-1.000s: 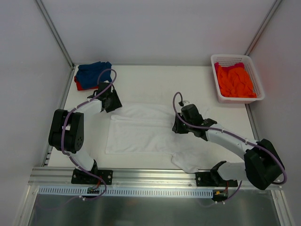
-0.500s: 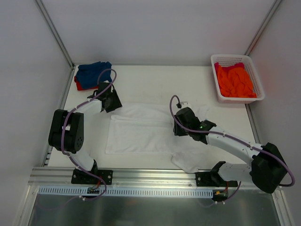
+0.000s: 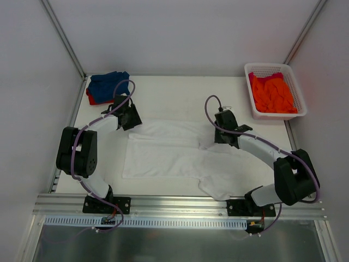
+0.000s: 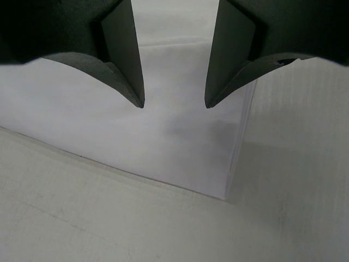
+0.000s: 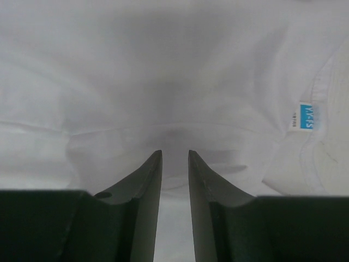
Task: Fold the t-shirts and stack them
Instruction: Fold the tshirt
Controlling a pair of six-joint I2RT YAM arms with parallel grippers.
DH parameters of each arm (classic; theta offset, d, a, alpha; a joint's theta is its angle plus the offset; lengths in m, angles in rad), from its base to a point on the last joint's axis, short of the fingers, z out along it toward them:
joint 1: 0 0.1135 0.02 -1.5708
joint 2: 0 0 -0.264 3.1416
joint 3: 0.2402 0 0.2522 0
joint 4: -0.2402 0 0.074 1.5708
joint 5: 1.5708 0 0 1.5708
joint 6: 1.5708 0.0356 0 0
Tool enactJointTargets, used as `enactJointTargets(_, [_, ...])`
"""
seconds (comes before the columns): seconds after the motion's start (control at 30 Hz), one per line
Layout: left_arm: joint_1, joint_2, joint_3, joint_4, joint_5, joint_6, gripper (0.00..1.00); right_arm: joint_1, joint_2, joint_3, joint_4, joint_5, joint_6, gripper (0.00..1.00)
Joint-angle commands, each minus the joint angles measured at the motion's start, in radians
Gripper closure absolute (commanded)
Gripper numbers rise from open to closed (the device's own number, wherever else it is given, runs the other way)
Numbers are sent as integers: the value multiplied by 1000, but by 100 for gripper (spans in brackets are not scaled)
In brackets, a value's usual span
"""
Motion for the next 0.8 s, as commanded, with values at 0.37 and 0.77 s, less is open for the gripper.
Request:
enactJointTargets(0.37, [-10,-25,32,17,21,19,52,-150,161,74,113,-102,-85,73])
enactJointTargets(0.77, [-10,-20,36,18,21,17,52,-105,-41,-73,86,-140,8,75])
